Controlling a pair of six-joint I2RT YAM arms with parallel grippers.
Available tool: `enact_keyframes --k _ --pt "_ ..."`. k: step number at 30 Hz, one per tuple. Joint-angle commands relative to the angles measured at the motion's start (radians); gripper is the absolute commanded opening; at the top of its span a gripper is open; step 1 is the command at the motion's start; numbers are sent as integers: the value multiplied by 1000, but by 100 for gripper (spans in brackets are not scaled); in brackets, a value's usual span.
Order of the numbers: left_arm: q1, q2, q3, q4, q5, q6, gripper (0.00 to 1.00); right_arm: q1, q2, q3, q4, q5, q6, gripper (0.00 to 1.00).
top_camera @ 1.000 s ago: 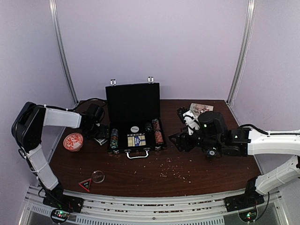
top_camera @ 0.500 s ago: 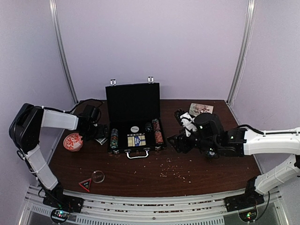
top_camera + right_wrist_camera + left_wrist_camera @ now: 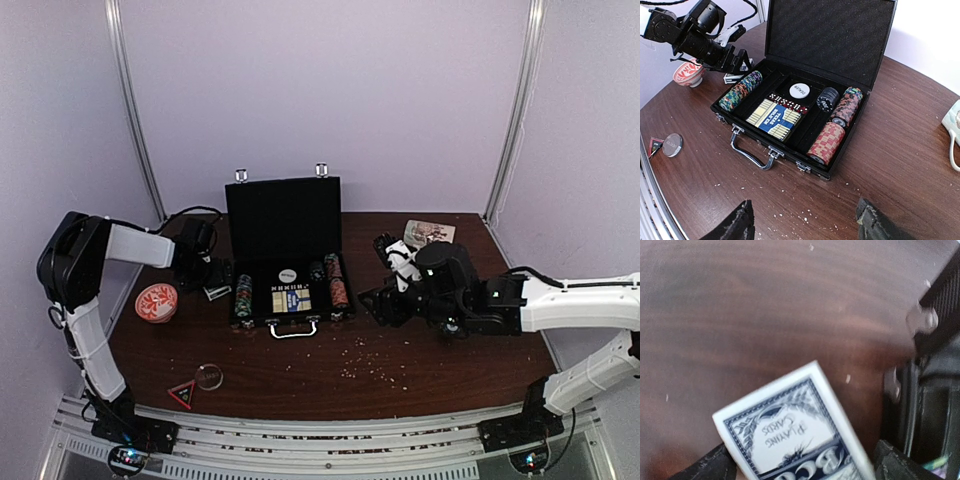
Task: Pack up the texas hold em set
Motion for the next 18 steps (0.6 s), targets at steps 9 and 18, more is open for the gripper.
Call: enact_keyframes --k 9,18 --pt "4 123 133 -115 23 106 94 -6 -52 -31 28 49 3 70" --pt "4 124 145 -154 87 234 70 -6 -83 -44 36 58 7 70"
